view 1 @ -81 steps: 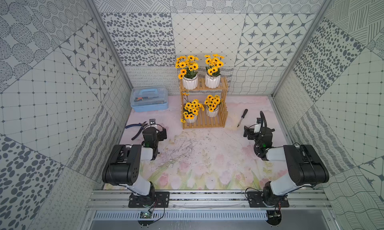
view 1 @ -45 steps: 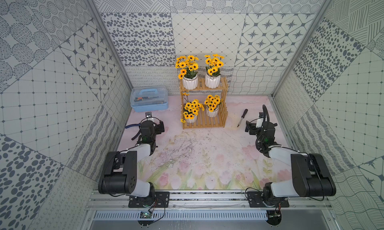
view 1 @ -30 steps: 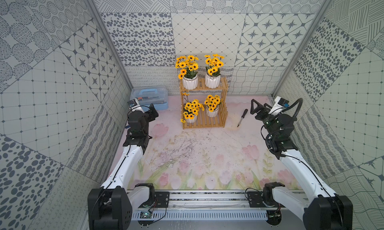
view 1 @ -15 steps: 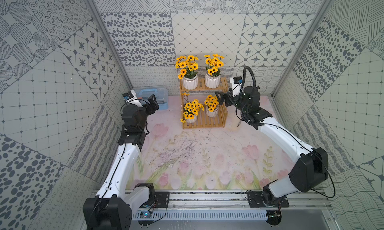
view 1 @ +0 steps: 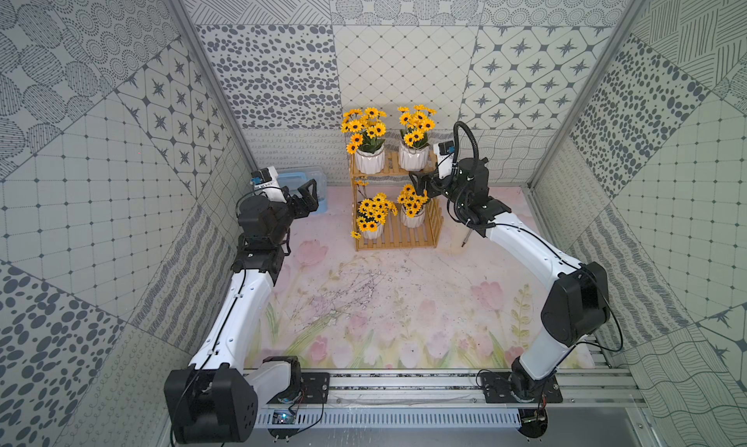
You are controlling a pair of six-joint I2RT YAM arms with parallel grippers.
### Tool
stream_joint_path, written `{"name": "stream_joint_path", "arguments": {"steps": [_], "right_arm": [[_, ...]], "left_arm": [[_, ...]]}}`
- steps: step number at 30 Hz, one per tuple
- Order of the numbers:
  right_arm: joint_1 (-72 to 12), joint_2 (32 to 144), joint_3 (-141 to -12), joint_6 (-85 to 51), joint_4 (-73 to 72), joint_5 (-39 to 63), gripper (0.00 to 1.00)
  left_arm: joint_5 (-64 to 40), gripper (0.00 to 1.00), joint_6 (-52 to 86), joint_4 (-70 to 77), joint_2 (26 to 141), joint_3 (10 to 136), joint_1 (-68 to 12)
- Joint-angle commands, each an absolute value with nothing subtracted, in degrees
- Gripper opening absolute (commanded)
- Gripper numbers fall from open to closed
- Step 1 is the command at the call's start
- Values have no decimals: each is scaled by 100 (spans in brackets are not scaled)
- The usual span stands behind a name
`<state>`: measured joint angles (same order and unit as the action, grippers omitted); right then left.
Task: Take the sunflower pots off the shelves
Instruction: Pick up the sunflower pot from the shelf.
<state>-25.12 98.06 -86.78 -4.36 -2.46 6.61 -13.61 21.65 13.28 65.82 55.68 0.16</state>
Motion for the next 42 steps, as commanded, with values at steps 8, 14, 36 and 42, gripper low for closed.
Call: {"name": "stream_joint_path", "arguments": {"steps": [8,14,36,42], "right_arm": [[-2463,10302,-9511,-395,-586,845,98],[-2410,10585,-9826,-387,-598,871,98],[-2285,11284,-10559,-559,-677,1299,98],[-2293,11430,-10650,-595,-793,1409,98]], "left_arm": [[-2056,96,1894,1680,6594,5734,31],[-2023,96,1904,1633,6537,5734,26],[-2008,97,1951,1381,6487,5850,28],[-1983,97,1916,1393,6441,5822,29]]}}
